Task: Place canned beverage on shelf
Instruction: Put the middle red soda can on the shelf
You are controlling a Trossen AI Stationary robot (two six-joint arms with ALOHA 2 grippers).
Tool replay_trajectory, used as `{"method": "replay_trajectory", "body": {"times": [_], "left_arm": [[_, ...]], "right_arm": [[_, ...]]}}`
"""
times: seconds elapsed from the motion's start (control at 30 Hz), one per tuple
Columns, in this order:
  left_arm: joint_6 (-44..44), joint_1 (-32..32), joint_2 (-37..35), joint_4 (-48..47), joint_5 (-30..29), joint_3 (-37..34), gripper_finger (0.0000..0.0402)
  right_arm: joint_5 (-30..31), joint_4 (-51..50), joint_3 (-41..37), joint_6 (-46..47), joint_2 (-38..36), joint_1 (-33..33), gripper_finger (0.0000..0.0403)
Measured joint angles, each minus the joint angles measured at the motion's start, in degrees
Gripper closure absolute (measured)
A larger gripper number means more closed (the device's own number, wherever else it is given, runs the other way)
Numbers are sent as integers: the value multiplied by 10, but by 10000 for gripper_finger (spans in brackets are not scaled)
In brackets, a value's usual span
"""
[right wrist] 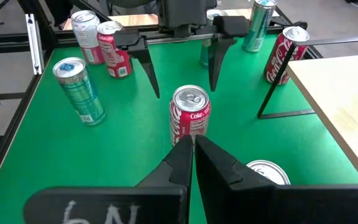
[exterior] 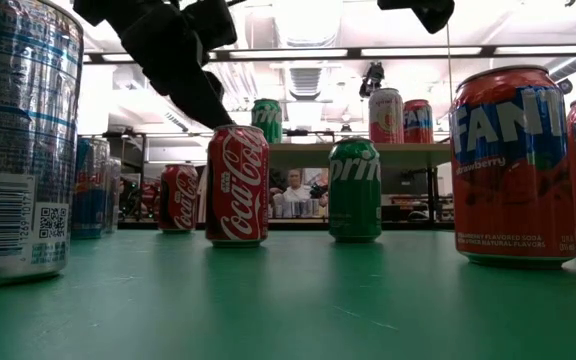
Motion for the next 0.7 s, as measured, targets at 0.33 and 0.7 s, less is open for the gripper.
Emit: {"method": "replay_trajectory", "body": {"times": [0.33,0.7], "left_arm": [[0,2,27,17,0,0,15],[8,5,44,30,1,0,16]], "right_arm": [[-3,0,0,0,1,0,392],[-72,-21,0,5,-10,0,392]]}}
